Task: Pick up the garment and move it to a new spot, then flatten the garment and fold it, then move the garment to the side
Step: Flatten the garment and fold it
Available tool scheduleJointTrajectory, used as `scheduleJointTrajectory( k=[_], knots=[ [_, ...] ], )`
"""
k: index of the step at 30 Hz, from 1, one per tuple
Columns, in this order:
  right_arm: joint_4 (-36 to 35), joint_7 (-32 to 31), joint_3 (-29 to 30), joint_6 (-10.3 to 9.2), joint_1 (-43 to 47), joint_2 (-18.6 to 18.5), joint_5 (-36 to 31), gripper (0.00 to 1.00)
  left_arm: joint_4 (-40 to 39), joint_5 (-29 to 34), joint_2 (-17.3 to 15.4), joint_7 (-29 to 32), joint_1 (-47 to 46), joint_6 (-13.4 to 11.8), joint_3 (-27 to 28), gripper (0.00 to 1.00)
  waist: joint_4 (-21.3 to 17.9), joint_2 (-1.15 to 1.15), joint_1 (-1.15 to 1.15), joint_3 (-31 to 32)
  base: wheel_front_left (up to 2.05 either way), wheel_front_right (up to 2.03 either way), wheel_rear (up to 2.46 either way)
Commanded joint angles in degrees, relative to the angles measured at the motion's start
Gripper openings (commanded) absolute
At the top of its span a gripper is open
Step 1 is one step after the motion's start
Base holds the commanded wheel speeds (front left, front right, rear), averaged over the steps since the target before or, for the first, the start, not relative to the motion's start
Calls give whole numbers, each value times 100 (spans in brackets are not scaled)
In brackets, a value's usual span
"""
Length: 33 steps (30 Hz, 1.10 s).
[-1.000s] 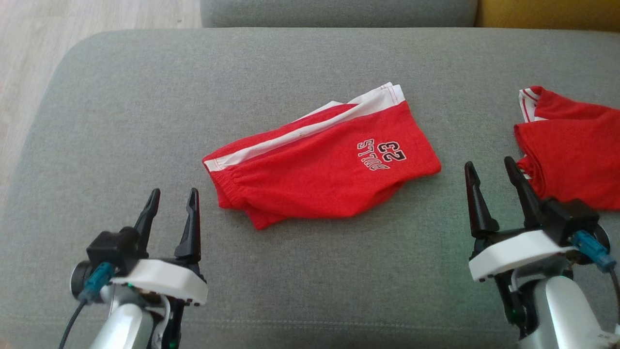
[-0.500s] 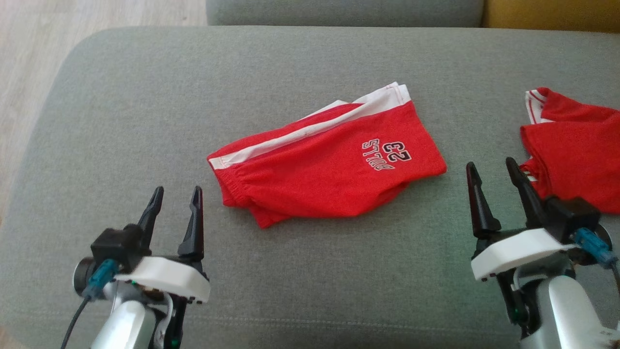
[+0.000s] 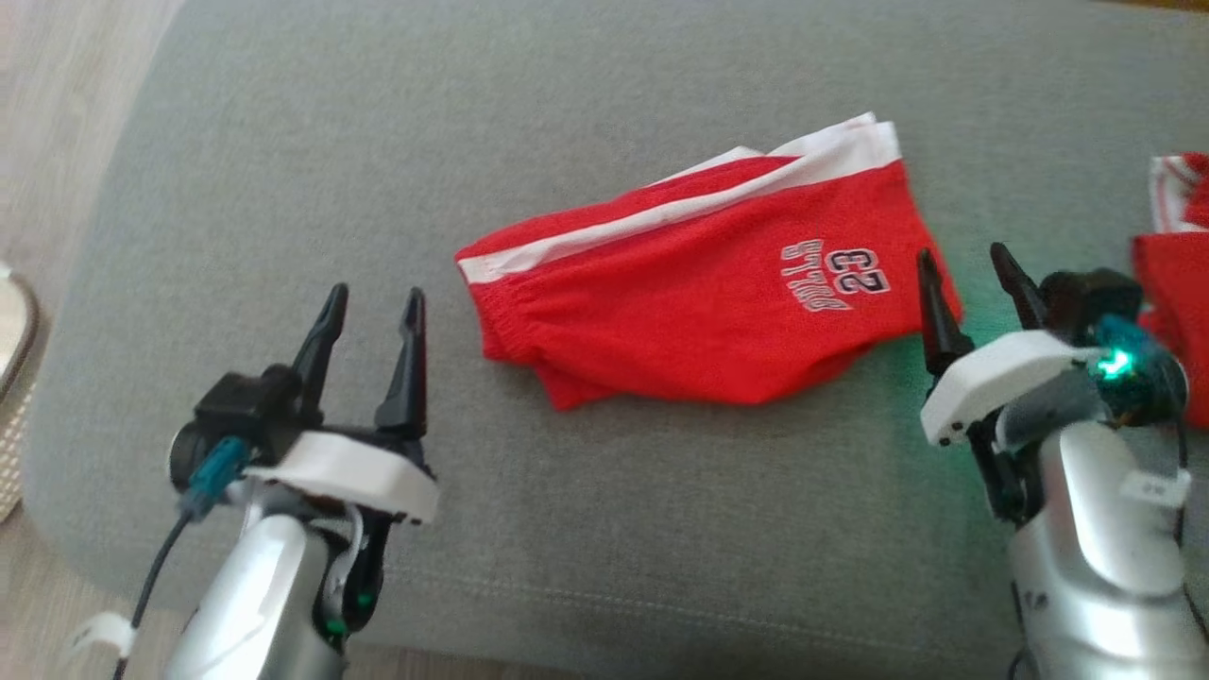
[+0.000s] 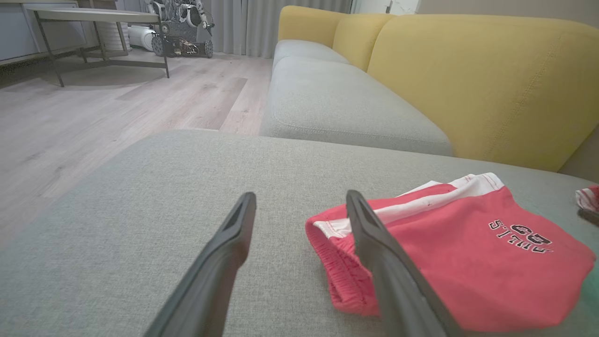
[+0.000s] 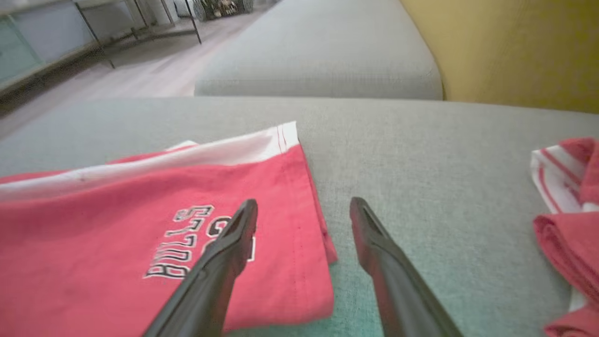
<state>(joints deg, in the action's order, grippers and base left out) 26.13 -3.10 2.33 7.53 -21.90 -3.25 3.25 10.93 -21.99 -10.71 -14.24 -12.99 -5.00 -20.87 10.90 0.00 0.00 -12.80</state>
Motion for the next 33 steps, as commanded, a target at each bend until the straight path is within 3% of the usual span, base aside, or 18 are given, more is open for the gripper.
scheduleJointTrajectory(
  k=[1,6,11,12,13,21,33],
  knots=[
    [-22,4,-81,-4,-197,-30,-54,100,-137,59,-66,-61,-263,27,185,100,168,0,0,-168,0,0,0],
    [1028,-232,216,-4,-675,-46,-209,100,-20,119,69,-72,-427,133,168,100,332,0,0,-309,0,0,0],
    [1583,-427,301,-4,-902,-7,-80,97,-21,208,160,-74,-446,203,268,100,349,0,0,-334,0,0,0],
    [1659,-478,314,-4,-899,1,-33,40,-16,225,171,-74,-435,215,295,100,333,0,0,-320,0,0,0],
    [1691,-468,301,-4,-895,9,4,0,-11,245,180,-74,-421,222,323,100,309,0,0,-302,0,0,0],
    [1490,-107,22,-4,-528,34,509,0,0,372,203,-75,-312,273,485,100,2,0,0,-99,0,0,0],
    [247,239,-140,-4,872,36,1163,0,-28,375,121,-75,16,236,661,100,-506,0,0,173,0,0,0]
  ],
)
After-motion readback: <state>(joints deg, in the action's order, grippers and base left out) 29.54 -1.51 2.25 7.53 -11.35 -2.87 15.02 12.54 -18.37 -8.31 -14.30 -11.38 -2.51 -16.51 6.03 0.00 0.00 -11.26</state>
